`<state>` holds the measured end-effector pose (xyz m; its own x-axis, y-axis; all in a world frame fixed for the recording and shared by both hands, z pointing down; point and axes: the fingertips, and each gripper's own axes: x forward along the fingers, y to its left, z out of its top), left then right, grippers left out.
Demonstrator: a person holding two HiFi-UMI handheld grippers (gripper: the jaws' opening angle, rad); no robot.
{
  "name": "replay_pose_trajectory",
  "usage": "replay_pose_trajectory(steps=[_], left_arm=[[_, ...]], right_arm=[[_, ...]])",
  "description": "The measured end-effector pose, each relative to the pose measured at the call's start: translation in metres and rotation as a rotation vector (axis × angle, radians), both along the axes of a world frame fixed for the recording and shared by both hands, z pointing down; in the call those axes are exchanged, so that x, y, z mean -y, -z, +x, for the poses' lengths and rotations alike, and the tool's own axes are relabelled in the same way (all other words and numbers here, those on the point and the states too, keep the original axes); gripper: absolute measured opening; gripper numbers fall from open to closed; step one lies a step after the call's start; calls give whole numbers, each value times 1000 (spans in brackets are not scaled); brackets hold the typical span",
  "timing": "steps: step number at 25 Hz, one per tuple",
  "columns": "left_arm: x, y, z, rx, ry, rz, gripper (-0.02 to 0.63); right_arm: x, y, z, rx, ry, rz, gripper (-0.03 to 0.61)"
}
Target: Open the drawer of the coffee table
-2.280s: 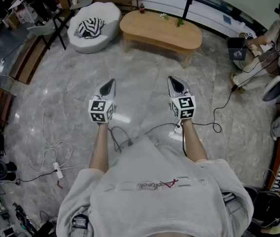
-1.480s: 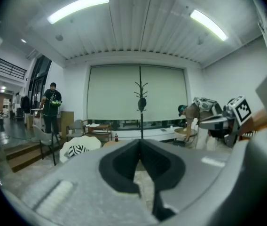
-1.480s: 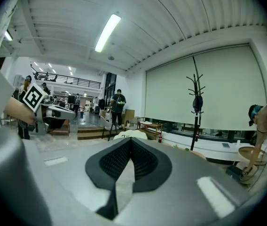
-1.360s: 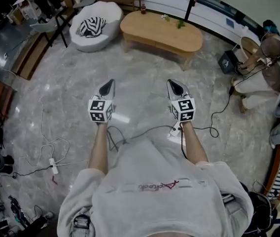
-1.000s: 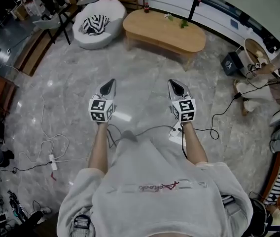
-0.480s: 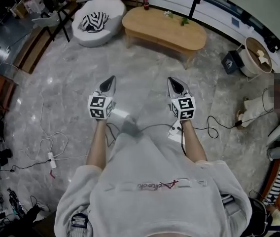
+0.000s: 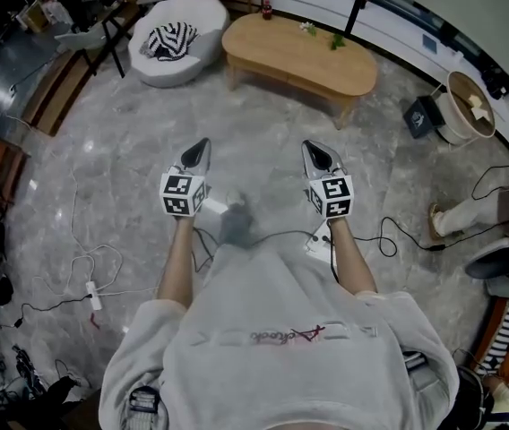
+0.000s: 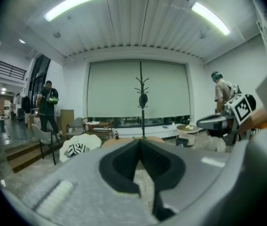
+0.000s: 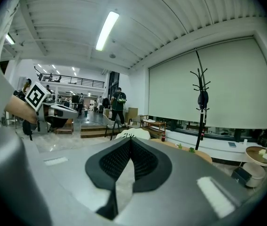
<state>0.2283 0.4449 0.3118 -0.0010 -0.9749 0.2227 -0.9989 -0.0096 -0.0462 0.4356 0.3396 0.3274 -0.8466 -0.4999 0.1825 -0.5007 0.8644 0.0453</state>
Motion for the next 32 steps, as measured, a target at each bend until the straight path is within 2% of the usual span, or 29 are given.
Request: replay_pose_trajectory(steps=[9,21,32], left_arm=[[67,-15,-57,-27,-1,5,-2],[187,-8,-173,-60,-6,3,-2],[253,0,-284,-59,-9,5,-1]], right_arm=[[64,-10,-55,-35,2,6,6],[181,5,-171,-61,-1,10,6],[247,13,-285,-66,5,14,6]])
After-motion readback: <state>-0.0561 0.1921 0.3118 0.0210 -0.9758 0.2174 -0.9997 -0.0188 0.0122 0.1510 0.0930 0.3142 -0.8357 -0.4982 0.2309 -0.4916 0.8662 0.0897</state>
